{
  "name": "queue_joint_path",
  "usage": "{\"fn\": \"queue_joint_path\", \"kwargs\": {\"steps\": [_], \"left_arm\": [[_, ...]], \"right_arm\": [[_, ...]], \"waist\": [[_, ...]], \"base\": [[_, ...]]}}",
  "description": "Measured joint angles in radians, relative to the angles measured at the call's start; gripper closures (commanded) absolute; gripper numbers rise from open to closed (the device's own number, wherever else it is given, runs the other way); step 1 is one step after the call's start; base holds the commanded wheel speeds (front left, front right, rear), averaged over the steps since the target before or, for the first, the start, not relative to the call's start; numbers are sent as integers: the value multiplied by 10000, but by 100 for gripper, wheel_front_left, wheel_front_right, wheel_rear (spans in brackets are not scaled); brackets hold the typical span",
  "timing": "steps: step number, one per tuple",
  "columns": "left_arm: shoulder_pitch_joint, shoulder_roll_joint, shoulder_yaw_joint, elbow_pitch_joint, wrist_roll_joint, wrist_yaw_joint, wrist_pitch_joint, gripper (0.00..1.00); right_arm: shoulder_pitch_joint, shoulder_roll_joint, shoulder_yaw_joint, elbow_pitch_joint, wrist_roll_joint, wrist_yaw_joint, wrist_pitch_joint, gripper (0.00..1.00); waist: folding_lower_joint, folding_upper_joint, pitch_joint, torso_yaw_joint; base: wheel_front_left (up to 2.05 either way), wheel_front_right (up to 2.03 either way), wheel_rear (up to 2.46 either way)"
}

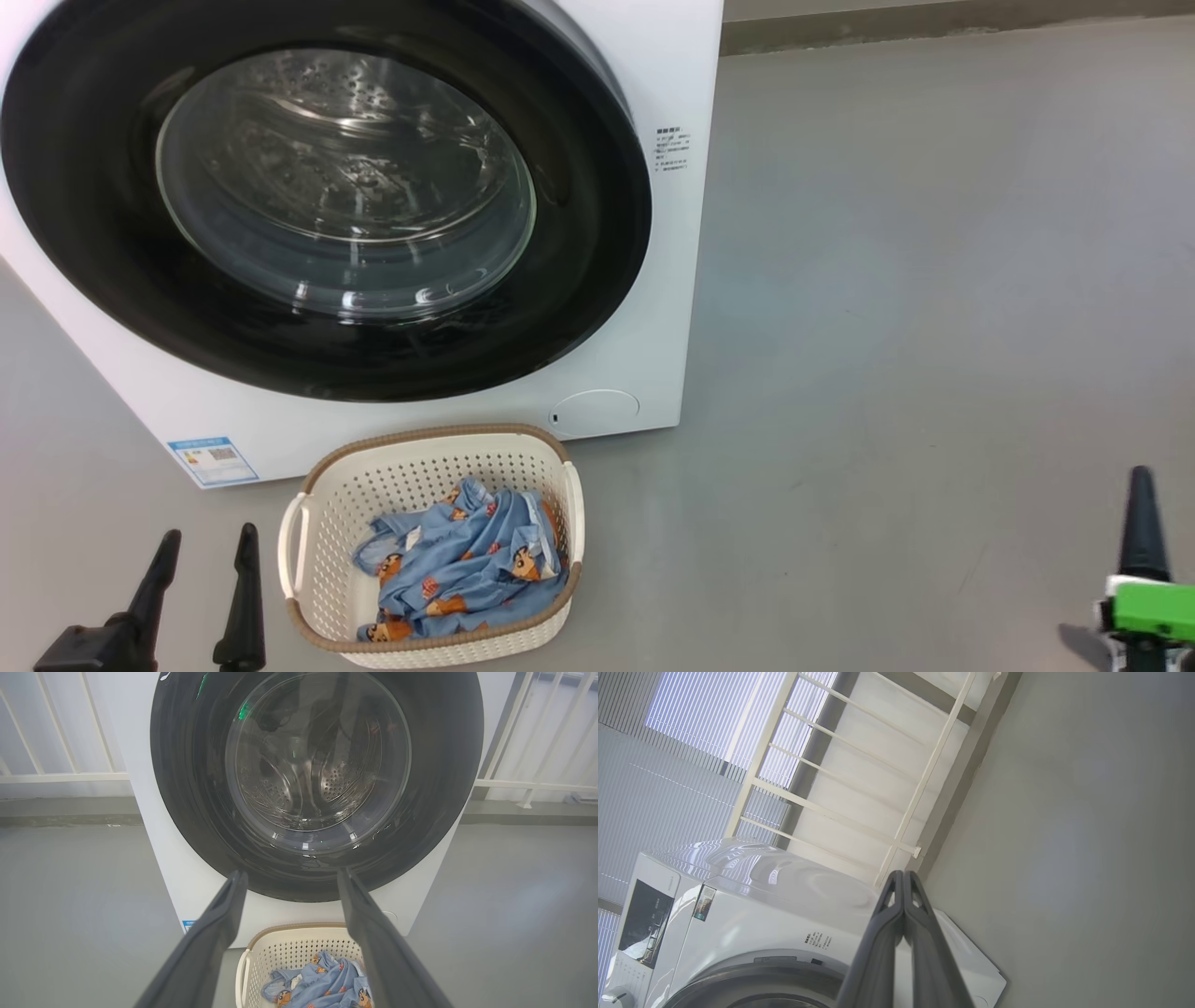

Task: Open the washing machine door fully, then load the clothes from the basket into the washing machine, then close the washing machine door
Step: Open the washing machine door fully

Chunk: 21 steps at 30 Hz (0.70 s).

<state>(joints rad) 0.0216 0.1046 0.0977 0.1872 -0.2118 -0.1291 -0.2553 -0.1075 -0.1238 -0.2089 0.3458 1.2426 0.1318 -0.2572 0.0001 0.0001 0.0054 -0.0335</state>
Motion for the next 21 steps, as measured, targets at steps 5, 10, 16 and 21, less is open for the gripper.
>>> {"fn": "queue_joint_path", "kwargs": {"steps": [5,10,16,21], "left_arm": [[12,25,-125,-96,-58,0,0,0],[6,142,-270,-165,-159,0,0,0],[-35,416,-389,-215,-416,0,0,0],[-181,571,-468,-232,-449,0,0,0]], "right_arm": [[-226,-232,-267,263,1081,0,0,100],[-430,-554,-268,291,2084,0,107,100],[-1117,-1014,-245,100,2690,0,466,100],[-1392,-1122,-190,52,2941,0,754,100]], "waist": [[0,0,68,81],[0,0,265,159],[-1,0,662,257],[0,0,969,345]], "base": [[0,0,0],[0,0,0],[0,0,0],[0,0,0]]}}
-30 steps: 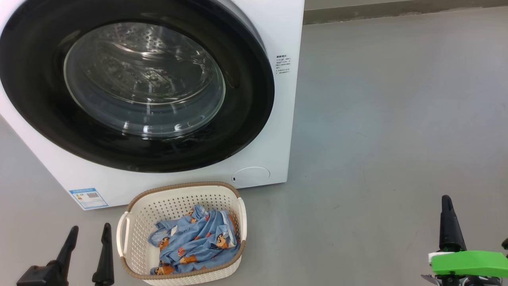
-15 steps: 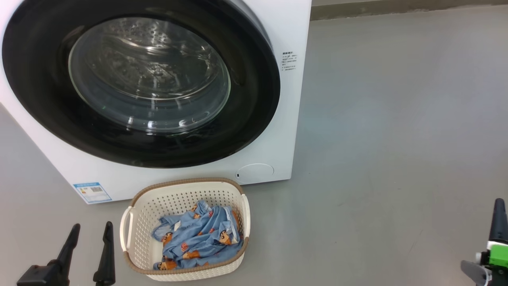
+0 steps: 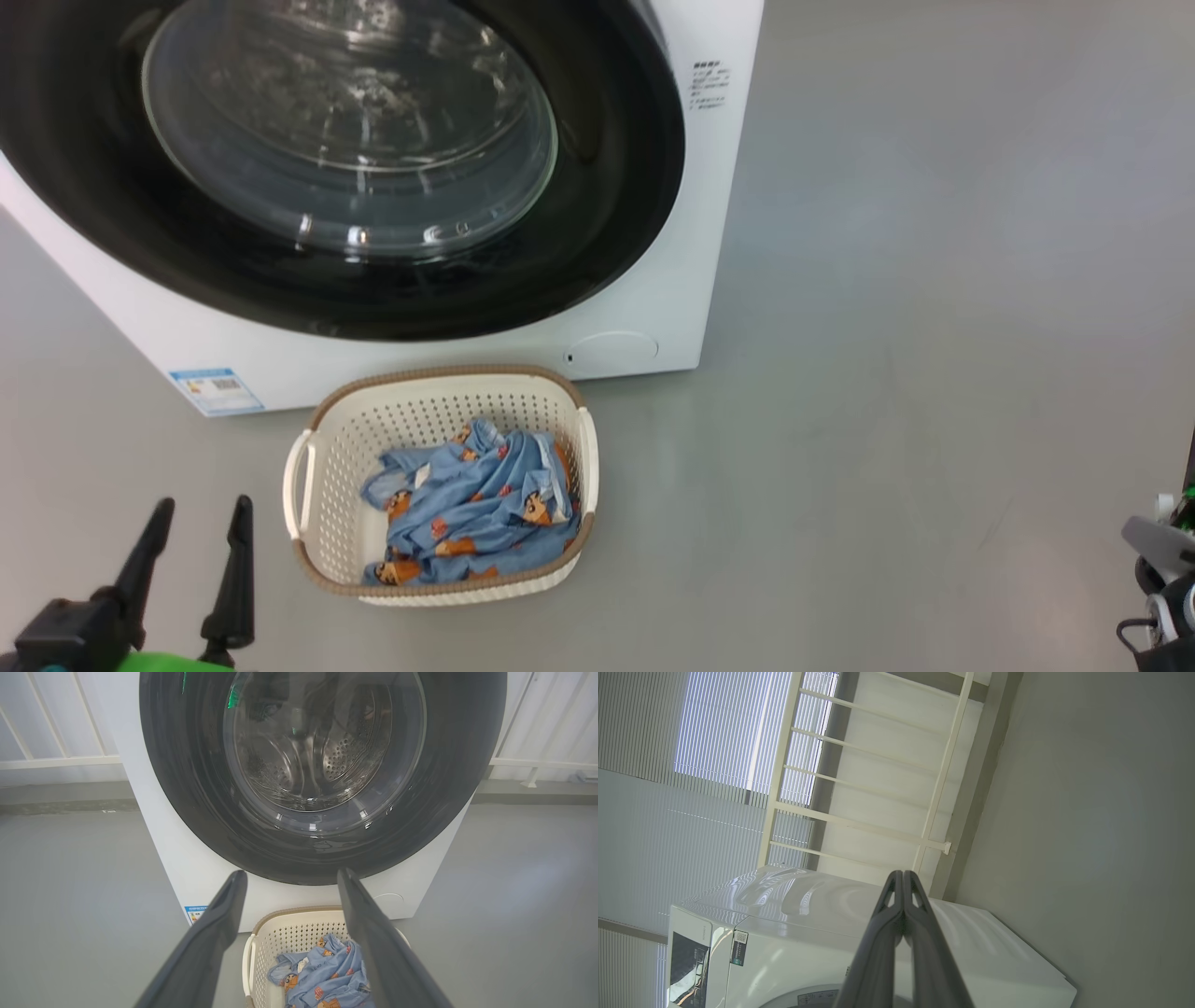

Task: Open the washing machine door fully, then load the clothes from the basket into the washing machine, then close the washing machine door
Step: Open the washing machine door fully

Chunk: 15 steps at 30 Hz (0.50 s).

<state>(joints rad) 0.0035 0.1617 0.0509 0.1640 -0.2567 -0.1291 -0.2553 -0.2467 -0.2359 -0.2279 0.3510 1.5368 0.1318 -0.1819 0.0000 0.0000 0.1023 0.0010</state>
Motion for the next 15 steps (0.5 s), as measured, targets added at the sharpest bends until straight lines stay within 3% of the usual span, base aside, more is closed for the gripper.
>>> {"fn": "queue_joint_path", "kwargs": {"steps": [15], "left_arm": [[-741,476,-58,-111,-397,0,0,0]], "right_arm": [[-1118,-209,259,-453,422,0,884,100]], "waist": [[0,0,1278,453]], "base": [[0,0,0]]}}
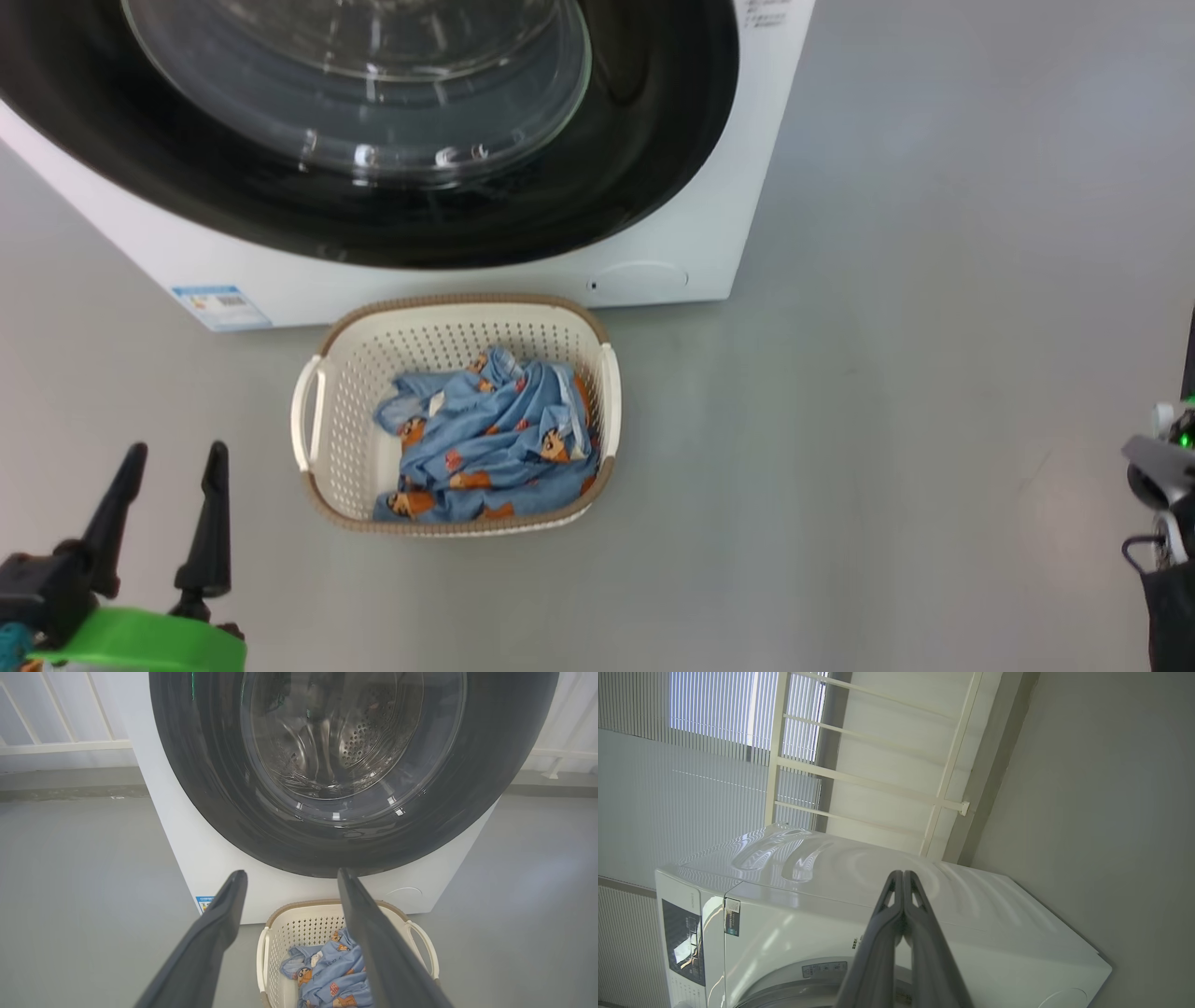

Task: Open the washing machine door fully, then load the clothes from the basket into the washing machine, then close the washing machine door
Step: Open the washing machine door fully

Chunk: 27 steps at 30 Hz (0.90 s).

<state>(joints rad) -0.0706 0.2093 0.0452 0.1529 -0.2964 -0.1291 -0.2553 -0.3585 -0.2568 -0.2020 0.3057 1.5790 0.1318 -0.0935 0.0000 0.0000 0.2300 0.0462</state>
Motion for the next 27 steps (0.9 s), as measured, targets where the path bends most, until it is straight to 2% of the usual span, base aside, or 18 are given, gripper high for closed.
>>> {"fn": "queue_joint_path", "kwargs": {"steps": [16,20,27], "left_arm": [[-772,336,-217,-75,-589,0,0,0],[-832,629,-255,-104,-807,0,0,0],[-1040,675,-259,-150,-880,0,-2,0]], "right_arm": [[-2134,-207,378,-470,56,0,846,100],[-2974,-240,704,-479,31,0,1131,100],[-4127,-263,1220,-535,-54,0,1471,100]], "waist": [[0,0,1638,159],[0,0,2136,205],[0,0,2718,365]], "base": [[0,0,0],[0,0,0],[0,0,0]]}}
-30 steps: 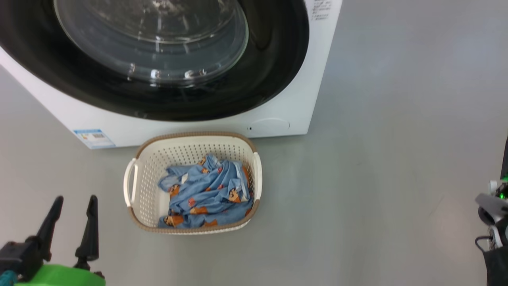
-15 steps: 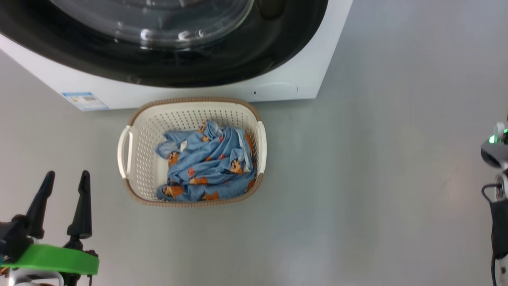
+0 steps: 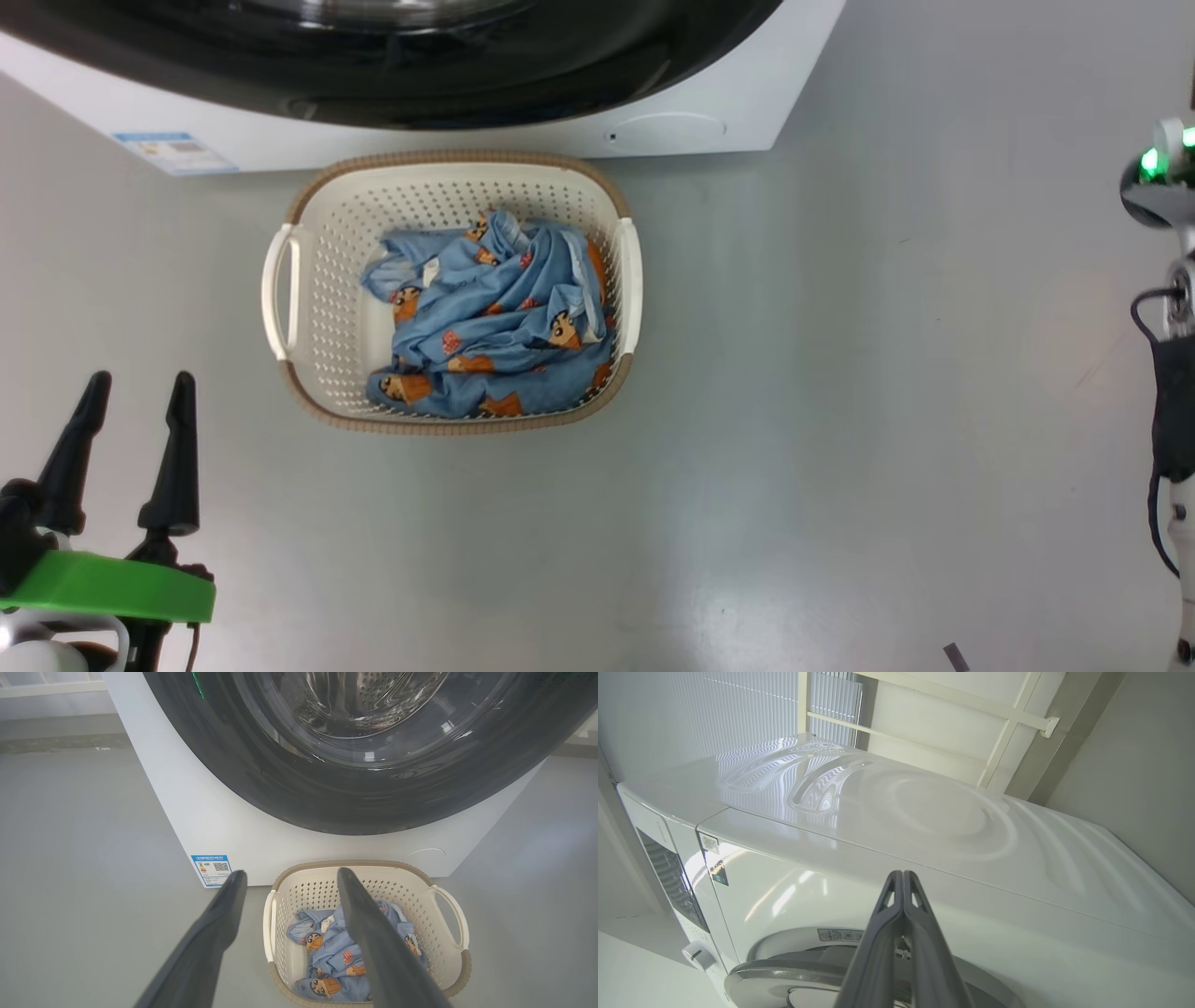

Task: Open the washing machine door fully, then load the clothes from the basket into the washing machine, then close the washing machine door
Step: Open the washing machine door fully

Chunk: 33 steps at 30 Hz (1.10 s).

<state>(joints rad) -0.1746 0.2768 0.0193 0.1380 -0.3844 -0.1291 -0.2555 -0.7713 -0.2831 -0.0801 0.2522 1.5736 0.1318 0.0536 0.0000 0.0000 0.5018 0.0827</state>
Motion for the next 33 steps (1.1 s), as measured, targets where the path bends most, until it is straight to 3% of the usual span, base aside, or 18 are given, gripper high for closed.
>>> {"fn": "queue_joint_path", "kwargs": {"steps": [17,33], "left_arm": [[28,109,196,-12,4,0,0,0],[45,-236,587,-84,-88,-2,0,0]], "right_arm": [[-1994,-313,1131,357,-144,0,1381,100],[-3419,-347,2167,535,-328,0,2048,100]], "waist": [[0,0,666,493],[0,0,1524,910]], "base": [[0,0,0],[0,0,0]]}}
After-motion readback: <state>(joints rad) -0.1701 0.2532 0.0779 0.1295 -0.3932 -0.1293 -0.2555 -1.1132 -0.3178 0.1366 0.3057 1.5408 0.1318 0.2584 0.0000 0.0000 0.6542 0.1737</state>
